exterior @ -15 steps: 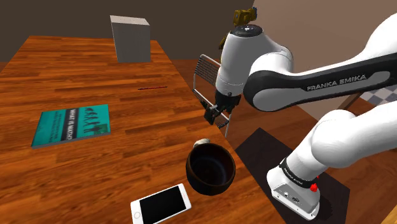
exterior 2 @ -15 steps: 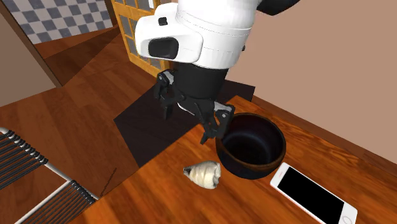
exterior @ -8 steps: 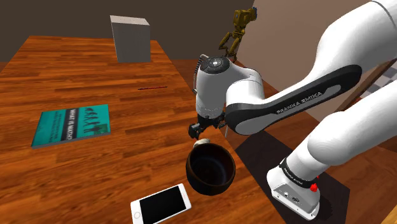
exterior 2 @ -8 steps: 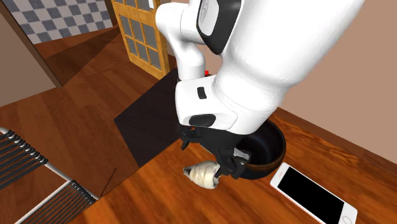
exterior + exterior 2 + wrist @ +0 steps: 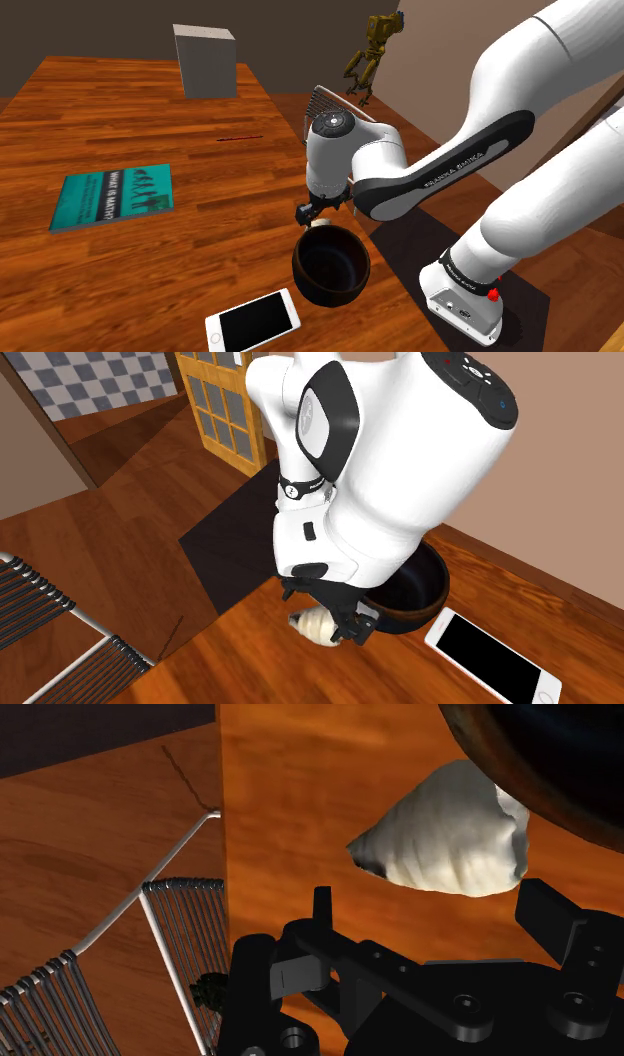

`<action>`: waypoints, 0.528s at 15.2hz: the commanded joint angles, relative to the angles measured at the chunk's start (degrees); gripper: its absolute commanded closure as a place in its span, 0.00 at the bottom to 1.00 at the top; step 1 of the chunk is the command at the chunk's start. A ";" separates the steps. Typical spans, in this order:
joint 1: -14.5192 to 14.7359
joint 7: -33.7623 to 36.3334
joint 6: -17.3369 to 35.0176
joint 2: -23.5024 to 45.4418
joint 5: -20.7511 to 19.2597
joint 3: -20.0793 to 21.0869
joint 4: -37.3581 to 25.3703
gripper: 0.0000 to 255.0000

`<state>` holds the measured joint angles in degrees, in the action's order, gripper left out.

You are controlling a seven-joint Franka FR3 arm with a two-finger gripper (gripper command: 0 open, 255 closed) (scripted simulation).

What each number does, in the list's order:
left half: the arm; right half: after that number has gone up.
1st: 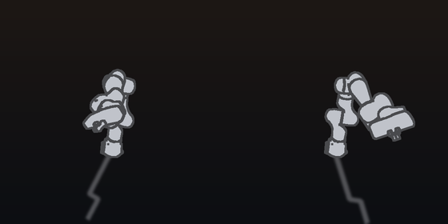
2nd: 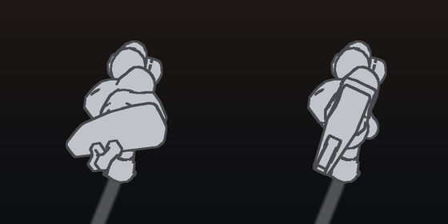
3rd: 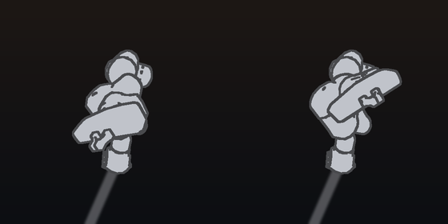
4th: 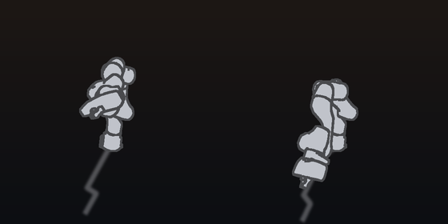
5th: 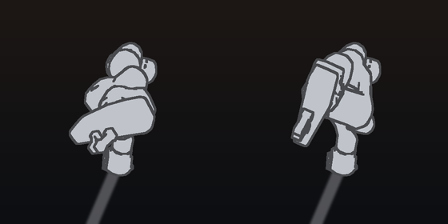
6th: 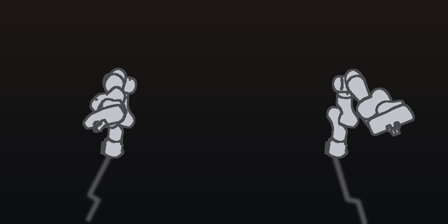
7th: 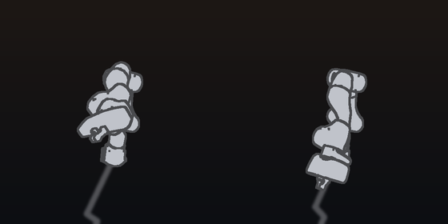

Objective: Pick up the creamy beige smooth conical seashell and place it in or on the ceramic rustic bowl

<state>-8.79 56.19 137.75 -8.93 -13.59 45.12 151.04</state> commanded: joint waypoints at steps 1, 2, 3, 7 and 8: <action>-0.27 0.41 0.31 0.51 -0.62 0.10 -0.06 0.00; -0.27 0.42 0.31 0.52 -0.63 0.10 -0.06 0.00; -0.27 0.42 0.30 0.52 -0.63 0.10 -0.06 0.00; -0.27 0.42 0.31 0.52 -0.63 0.10 -0.06 1.00; -0.27 0.42 0.30 0.52 -0.63 0.10 -0.06 1.00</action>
<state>-9.00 56.63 138.79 -8.57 -14.20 45.25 150.63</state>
